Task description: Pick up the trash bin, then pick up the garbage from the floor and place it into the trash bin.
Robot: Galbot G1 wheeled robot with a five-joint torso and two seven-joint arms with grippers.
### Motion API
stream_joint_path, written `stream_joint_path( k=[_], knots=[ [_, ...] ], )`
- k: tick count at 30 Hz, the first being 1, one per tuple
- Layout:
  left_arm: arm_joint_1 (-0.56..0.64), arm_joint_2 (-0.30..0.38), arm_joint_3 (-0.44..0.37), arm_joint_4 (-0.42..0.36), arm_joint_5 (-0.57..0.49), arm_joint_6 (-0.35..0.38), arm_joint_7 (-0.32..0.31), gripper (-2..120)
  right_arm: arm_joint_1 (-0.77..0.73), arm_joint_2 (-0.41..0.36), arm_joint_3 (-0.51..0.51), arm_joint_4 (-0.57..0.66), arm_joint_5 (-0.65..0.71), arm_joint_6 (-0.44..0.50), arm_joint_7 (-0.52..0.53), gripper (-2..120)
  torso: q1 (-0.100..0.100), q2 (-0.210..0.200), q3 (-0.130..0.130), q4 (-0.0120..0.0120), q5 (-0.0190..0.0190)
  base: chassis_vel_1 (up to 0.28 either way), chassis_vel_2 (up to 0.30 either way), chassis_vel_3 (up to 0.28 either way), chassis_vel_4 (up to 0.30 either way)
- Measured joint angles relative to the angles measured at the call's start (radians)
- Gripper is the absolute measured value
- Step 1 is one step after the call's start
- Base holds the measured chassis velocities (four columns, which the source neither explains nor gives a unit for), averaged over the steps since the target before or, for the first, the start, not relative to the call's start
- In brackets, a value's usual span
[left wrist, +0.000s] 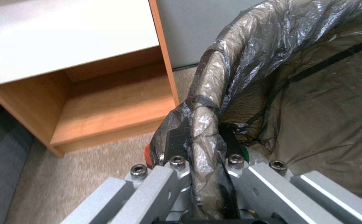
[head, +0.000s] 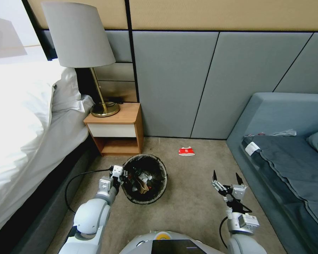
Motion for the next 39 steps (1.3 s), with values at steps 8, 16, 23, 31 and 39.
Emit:
stream_joint_path(
  k=[8,16,23,31,39],
  knots=[
    [0.0,0.001,0.0,-0.005,0.0,0.0,0.0,1,0.0,0.0,-0.001,0.0,0.0,0.0,0.0,100,0.0,0.0,0.0,-0.0001,0.0,-0.074,0.074,0.075,-0.079],
    [-0.001,0.001,0.0,-0.006,-0.001,0.0,0.0,1,-0.004,0.0,-0.001,0.001,0.0,0.003,0.0,100,0.0,0.0,0.0,0.0,0.0,-0.065,0.07,0.07,-0.063],
    [-0.004,0.002,-0.001,-0.007,-0.003,0.0,0.0,1,-0.006,0.0,-0.001,0.001,0.0,0.006,0.0,100,0.0,0.0,0.0,0.0,0.0,-0.06,0.069,0.067,-0.074],
    [-0.007,0.002,-0.002,-0.004,-0.005,0.0,0.0,1,-0.006,0.0,-0.001,0.0,0.0,0.007,0.0,100,0.0,0.0,0.0,0.0,-0.0001,-0.079,0.077,0.077,-0.066],
    [-0.009,0.002,-0.004,-0.001,-0.006,0.0,0.002,1,-0.003,0.0,-0.004,-0.003,-0.002,0.007,0.0,100,0.0,0.0,0.0,-0.0001,0.0,-0.074,0.071,0.077,-0.079]
  ],
)
